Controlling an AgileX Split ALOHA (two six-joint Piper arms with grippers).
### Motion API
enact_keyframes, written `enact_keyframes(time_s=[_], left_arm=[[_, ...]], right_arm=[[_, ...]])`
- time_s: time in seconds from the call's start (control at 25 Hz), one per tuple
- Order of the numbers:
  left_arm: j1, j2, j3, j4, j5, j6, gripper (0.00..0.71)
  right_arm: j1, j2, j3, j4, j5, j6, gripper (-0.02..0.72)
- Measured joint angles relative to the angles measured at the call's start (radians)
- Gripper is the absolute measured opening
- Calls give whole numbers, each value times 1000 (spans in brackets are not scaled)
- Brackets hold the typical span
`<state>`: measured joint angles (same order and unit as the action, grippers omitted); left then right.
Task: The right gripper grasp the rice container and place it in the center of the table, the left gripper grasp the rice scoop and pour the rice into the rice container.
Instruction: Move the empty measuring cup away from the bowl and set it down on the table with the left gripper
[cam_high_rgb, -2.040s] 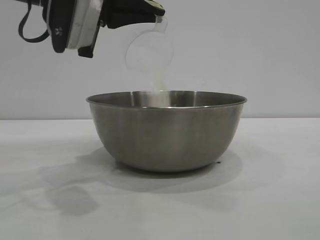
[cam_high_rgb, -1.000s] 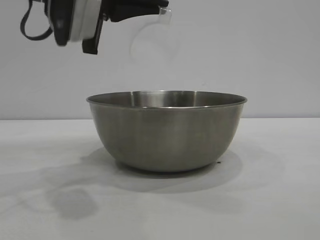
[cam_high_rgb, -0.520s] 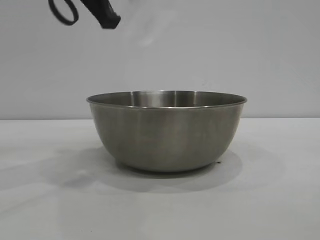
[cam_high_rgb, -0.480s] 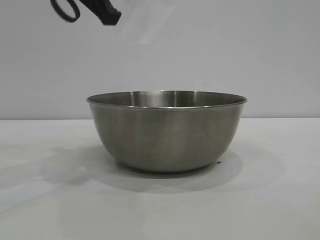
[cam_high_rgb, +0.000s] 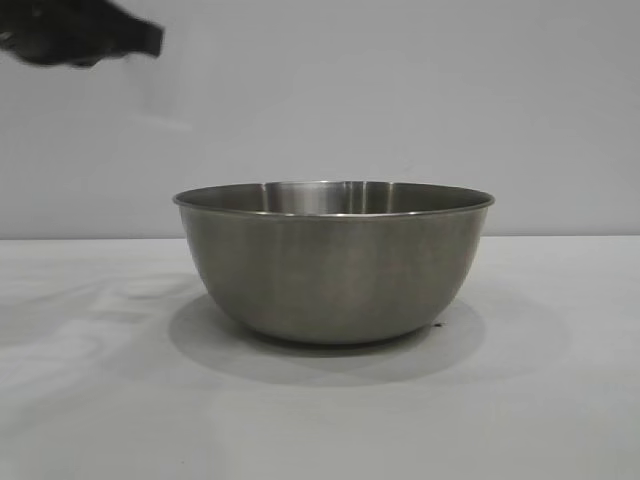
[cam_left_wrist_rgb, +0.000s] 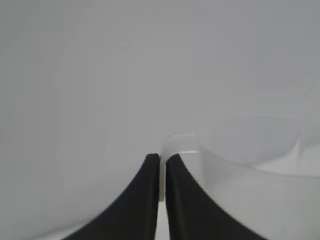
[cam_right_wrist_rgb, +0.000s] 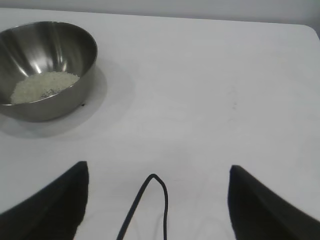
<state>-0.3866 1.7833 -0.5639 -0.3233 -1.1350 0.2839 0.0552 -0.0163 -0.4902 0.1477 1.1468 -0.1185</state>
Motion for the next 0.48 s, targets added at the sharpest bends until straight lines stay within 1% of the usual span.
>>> enact_keyframes(time_s=[0.2, 0.48], left_arm=[[0, 4, 90, -82, 0, -84, 0], [0, 142, 101, -87, -2, -172, 0]], right_arm=[[0, 0, 0, 0, 0, 0, 496], [0, 0, 0, 0, 0, 0, 496]])
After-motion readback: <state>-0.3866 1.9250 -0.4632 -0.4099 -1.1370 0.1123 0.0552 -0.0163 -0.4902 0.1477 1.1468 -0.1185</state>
